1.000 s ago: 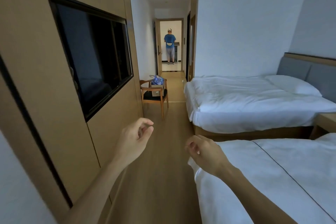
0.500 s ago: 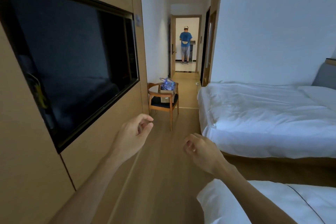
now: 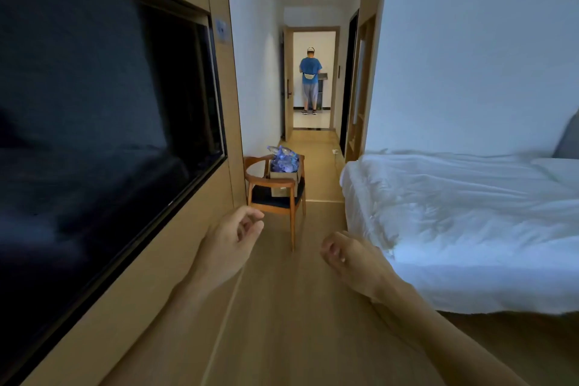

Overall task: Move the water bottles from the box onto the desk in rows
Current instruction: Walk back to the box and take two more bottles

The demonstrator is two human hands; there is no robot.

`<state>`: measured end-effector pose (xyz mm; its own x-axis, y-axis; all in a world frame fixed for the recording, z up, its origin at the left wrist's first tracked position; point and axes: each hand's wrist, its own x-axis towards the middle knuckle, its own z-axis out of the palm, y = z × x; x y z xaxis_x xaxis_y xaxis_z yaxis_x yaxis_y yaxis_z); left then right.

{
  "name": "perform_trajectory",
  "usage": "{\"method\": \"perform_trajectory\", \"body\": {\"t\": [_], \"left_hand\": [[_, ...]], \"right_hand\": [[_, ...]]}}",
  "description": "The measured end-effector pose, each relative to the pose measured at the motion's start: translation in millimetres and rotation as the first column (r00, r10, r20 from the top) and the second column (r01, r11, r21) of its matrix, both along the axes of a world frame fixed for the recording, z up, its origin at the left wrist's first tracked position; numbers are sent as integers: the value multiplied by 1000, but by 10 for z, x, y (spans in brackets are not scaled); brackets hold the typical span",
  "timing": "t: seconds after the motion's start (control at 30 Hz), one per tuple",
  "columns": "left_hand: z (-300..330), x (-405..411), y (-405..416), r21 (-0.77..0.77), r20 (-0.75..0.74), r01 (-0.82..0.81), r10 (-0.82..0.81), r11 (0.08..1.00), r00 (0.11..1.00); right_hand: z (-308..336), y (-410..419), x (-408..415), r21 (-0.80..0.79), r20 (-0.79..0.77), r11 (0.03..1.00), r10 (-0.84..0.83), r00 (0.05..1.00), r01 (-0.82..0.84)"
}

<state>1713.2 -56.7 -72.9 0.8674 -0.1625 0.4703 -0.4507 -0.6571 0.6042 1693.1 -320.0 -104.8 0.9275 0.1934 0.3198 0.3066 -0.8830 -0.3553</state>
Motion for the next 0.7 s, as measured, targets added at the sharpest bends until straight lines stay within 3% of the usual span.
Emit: {"method": "perform_trajectory", "body": {"t": [0.37,0.7], "left_hand": [[24,2332,-223,36,-16,58,-58,998,998],[-24,4462,-786,81,4,-1,1,997,1000]], "right_hand": [[-141,-205,2209,39,4,997,-71,997,70],[-185,-750,4527,39,25,999,11,1000,-12]]}}
